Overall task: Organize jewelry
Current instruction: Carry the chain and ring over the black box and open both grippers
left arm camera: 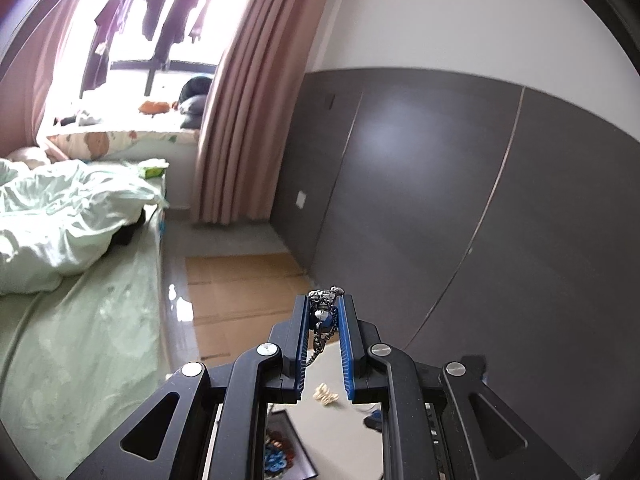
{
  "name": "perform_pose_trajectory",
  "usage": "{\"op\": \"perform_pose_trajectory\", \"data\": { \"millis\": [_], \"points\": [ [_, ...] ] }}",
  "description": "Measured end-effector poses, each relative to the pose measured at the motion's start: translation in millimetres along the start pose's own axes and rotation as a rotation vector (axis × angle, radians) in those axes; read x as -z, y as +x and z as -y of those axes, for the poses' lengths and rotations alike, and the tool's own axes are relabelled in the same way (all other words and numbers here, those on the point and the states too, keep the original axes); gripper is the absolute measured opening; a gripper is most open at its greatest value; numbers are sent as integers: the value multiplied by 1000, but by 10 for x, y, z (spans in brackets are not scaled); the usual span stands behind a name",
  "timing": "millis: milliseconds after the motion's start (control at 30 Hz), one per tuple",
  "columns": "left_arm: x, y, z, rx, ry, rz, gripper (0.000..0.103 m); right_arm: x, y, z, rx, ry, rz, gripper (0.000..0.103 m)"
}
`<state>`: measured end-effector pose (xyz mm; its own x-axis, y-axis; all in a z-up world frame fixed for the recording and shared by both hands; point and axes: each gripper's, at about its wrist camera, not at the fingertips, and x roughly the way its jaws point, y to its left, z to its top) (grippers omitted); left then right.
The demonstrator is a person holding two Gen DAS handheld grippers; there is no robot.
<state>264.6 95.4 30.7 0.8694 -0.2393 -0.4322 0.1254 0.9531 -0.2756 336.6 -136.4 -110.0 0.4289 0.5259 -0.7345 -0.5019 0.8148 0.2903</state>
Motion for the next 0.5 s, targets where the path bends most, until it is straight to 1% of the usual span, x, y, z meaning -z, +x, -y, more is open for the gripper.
{"op": "perform_pose_trajectory", "data": {
  "millis": [333, 500],
  "points": [
    [351, 324, -372, -78, -28, -139, 15, 5, 102, -195, -38, -23, -12, 14],
    [549, 547, -481, -94, -42, -244, 15, -7, 97, -242, -60, -14, 4, 14]
  ]
}}
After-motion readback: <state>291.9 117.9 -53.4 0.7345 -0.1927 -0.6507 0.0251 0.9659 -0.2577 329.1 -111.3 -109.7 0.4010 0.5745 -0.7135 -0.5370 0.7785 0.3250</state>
